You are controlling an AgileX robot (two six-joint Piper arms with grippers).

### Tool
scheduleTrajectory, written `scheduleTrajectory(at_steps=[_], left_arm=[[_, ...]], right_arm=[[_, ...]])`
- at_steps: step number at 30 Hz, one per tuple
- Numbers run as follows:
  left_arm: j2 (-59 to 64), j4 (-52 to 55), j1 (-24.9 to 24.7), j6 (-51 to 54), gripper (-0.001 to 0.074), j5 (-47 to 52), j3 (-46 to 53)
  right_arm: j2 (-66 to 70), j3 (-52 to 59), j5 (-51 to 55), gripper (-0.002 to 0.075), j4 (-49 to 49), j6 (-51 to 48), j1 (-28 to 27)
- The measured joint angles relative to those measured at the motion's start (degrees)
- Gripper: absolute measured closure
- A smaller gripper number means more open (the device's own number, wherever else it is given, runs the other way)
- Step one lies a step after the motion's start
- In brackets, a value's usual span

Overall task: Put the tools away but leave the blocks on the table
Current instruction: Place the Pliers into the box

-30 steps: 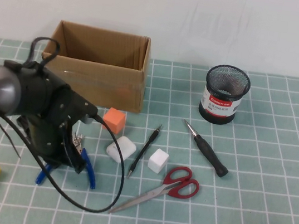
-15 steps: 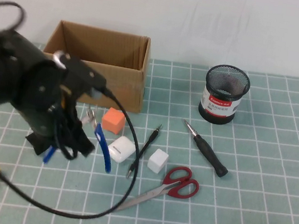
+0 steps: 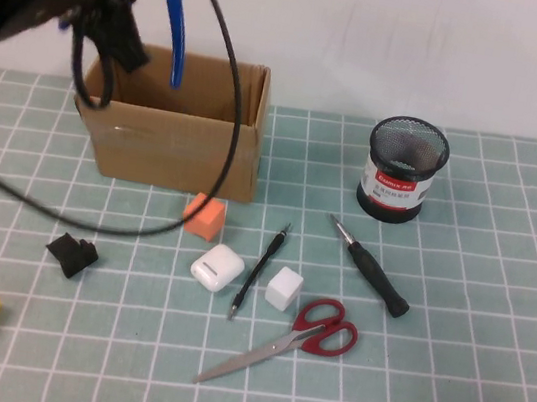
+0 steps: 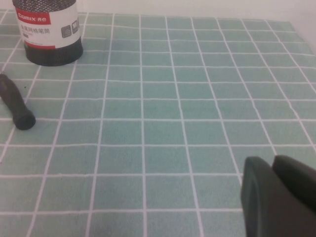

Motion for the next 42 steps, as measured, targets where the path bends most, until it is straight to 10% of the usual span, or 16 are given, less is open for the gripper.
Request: scheduleTrajectory(at_steps=[24, 42], left_arm=[[21.04, 33.82, 2.34, 18.5, 0.0661, -13.57, -7.42], [21.45, 34.91, 2.34, 22.38, 0.0661, -16.68, -1.26]], right_arm=[[0.0, 0.0, 0.0, 0.0733, 0.0, 0.0, 0.0], [0.0, 0.0, 0.0, 0.0733, 0.0, 0.0, 0.0]])
